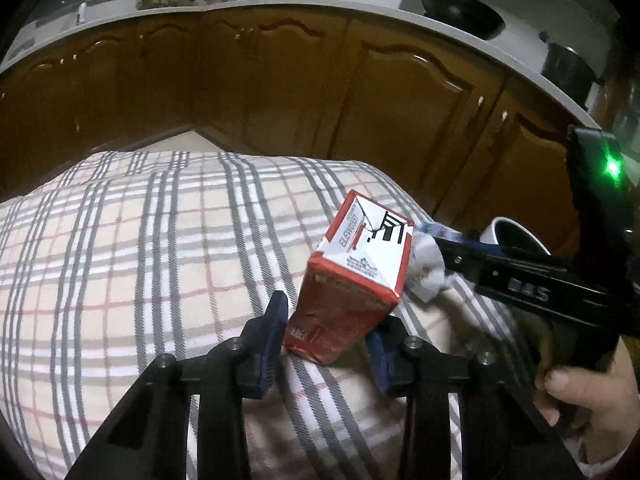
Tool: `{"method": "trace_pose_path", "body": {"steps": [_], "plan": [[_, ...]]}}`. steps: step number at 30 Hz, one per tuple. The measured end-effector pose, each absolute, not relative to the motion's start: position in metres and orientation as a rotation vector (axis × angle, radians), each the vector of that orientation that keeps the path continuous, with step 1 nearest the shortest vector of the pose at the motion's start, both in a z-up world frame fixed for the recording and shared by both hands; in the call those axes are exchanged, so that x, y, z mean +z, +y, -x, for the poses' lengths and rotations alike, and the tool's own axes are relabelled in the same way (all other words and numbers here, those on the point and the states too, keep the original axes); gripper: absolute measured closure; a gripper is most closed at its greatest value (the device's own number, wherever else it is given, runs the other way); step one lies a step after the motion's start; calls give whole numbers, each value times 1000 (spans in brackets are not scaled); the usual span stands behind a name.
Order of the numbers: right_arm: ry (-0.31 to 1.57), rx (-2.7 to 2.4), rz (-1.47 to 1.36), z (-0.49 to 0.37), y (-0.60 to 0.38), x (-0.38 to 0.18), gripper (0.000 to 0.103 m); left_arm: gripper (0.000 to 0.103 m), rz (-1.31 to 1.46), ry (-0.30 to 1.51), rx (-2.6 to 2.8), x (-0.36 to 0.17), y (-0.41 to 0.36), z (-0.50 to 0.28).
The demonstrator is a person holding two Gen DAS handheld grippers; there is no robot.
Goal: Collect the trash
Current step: 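Grasp the red carton with the left gripper while the right grasps crumpled paper, then carry carton and paper over the black bin and open both grippers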
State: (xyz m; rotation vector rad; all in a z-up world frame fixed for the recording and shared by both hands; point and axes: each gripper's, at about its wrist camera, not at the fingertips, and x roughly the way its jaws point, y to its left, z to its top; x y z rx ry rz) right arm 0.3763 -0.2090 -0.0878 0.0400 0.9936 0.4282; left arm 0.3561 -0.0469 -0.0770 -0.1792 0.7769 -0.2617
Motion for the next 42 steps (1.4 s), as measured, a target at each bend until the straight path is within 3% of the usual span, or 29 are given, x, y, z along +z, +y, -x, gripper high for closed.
{"method": "trace_pose_path", "body": {"steps": [1, 6, 42], "plan": [[998, 424, -35, -375, -209, -90, 78, 70, 180, 774, -271, -76, -47, -354], [968, 422, -52, -359, -216, -84, 91, 73, 172, 744, -287, -66, -41, -336], [795, 362, -252, -196, -319, -23, 92, 74, 56, 726, -381, -26, -115, -222]]}}
